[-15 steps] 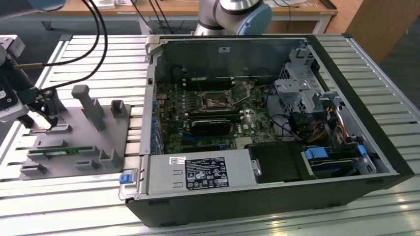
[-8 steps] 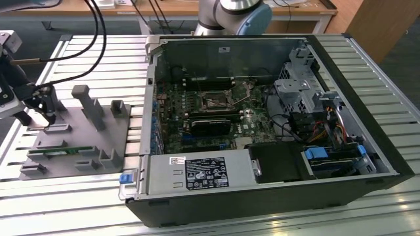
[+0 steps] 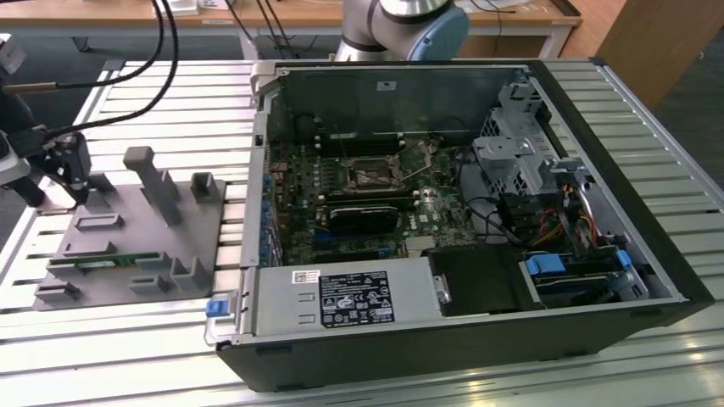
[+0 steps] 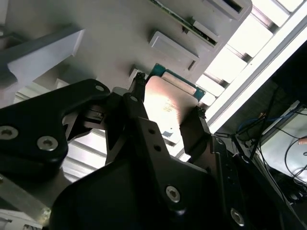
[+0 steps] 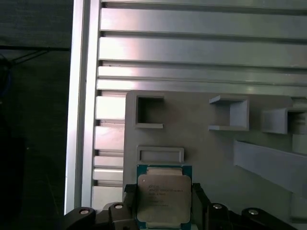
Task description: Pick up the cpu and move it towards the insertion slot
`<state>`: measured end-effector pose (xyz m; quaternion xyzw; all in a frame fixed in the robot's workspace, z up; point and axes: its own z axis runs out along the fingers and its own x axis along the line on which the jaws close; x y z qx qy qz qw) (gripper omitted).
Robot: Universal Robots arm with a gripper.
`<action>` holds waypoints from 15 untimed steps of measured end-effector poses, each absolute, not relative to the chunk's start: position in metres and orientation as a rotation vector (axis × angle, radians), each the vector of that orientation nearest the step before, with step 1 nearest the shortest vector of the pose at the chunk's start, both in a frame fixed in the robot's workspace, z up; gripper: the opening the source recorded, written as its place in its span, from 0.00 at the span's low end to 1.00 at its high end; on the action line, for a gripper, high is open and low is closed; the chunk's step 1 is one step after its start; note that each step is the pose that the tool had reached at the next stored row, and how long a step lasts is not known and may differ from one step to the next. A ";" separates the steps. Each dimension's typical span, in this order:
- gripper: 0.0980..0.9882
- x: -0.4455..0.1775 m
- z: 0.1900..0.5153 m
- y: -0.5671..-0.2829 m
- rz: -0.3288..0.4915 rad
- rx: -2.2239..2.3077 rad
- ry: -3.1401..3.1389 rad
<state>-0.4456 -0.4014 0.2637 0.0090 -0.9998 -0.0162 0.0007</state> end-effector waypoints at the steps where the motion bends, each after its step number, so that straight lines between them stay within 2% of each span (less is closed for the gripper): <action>1: 0.50 -0.446 0.266 -0.401 -0.051 0.028 -3.140; 15: 0.50 -0.446 0.311 -0.399 -0.051 0.028 -3.140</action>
